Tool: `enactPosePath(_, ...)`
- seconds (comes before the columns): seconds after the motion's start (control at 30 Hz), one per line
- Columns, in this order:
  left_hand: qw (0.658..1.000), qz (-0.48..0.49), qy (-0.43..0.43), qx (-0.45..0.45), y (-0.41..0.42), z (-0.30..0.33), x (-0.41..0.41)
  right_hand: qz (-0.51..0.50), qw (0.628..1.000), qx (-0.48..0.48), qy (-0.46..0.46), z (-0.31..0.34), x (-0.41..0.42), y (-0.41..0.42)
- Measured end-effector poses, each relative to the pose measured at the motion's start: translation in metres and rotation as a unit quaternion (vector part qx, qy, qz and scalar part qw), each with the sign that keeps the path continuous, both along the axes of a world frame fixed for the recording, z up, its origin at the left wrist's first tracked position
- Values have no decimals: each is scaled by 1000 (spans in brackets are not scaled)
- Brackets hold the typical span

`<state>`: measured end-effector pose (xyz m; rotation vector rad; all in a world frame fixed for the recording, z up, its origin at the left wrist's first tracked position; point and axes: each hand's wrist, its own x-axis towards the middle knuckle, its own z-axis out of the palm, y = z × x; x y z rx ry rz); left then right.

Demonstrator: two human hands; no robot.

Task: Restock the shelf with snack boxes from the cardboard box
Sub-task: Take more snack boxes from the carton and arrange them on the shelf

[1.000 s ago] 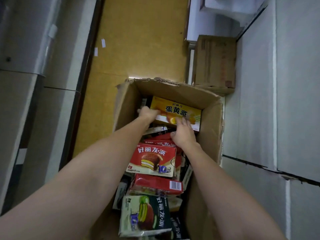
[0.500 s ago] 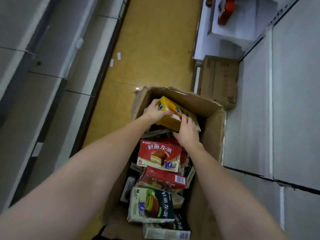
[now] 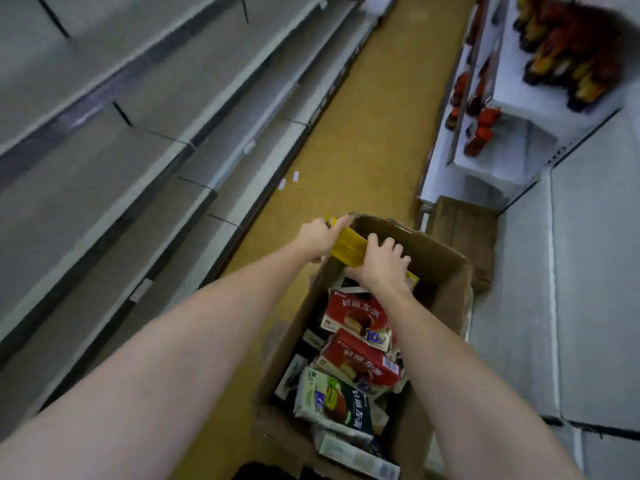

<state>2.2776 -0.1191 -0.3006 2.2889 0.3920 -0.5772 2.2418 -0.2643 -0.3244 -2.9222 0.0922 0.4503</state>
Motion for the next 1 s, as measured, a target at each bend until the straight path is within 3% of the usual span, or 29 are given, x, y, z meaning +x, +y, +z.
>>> enactPosePath(0.13,994,-53,-97,14,59,20,-43,23,999,8,-36,47,-26,43)
enactPosePath(0.3,988,-67,-140,8,156,62,-123,101,992,-6,-76,96,-71,127)
enactPosePath(0.5,979,60,-150,122,278,94,-226,226,968,47,-102,136,-144,255)
enactPosePath(0.73,932,201,-149,264,401,144,-383,388,910,111,-91,170,-244,383)
enactPosePath(1.0,894,324,-249,182,469,190,-537,468,831,301,-18,190,-358,495)
